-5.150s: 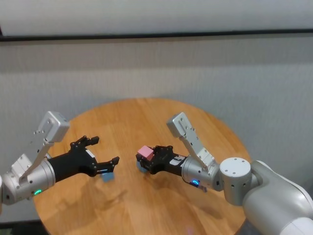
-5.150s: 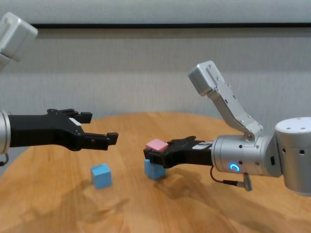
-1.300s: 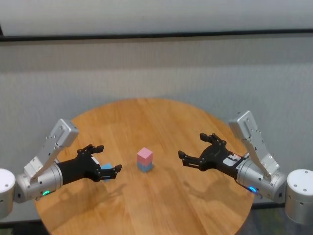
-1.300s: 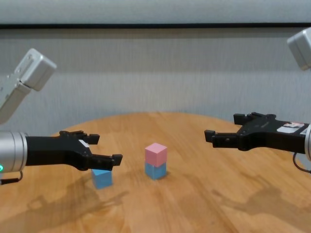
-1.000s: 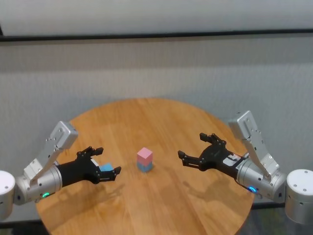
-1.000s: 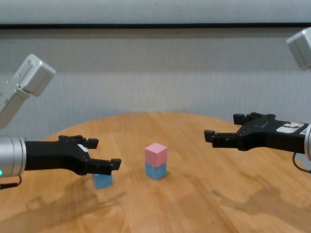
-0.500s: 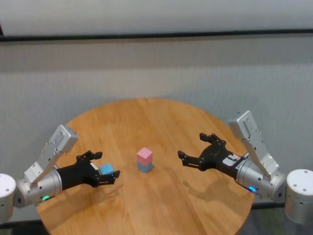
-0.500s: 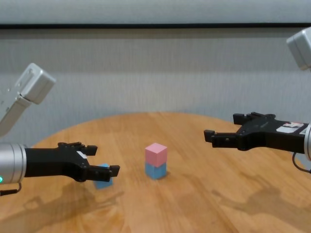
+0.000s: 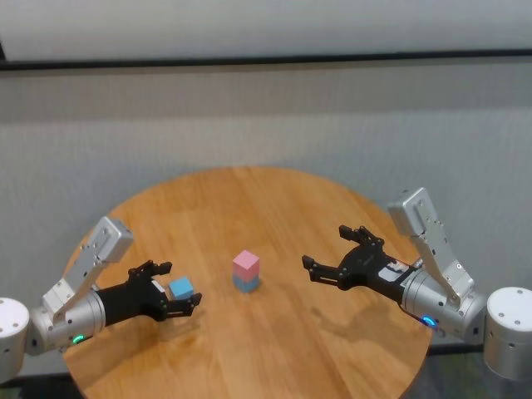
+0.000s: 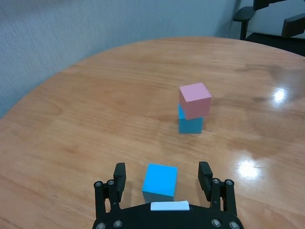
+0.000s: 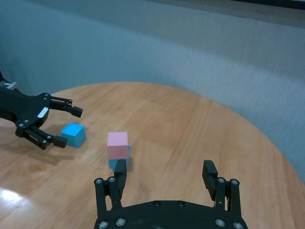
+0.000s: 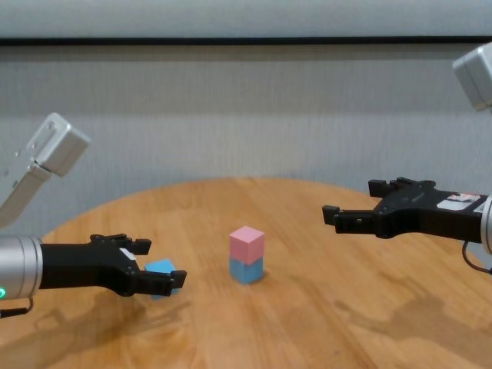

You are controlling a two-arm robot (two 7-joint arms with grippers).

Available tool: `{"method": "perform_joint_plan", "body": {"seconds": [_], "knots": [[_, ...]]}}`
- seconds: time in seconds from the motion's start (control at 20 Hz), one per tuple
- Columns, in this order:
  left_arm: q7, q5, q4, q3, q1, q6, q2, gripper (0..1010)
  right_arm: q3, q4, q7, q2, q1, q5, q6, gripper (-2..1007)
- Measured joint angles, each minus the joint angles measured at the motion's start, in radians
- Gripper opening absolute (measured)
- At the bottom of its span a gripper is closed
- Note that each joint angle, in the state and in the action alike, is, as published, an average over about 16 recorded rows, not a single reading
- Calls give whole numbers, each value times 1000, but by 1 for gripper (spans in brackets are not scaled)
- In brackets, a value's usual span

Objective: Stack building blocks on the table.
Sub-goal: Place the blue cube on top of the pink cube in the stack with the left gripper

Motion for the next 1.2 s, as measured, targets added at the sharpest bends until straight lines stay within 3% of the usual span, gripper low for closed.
{"method": "perform_joint_plan", "body": {"seconds": [1.2], "knots": [[-26,16,108,-16,-36,-35,-38,999,0,0,0,0,0,0,0,1001]]}}
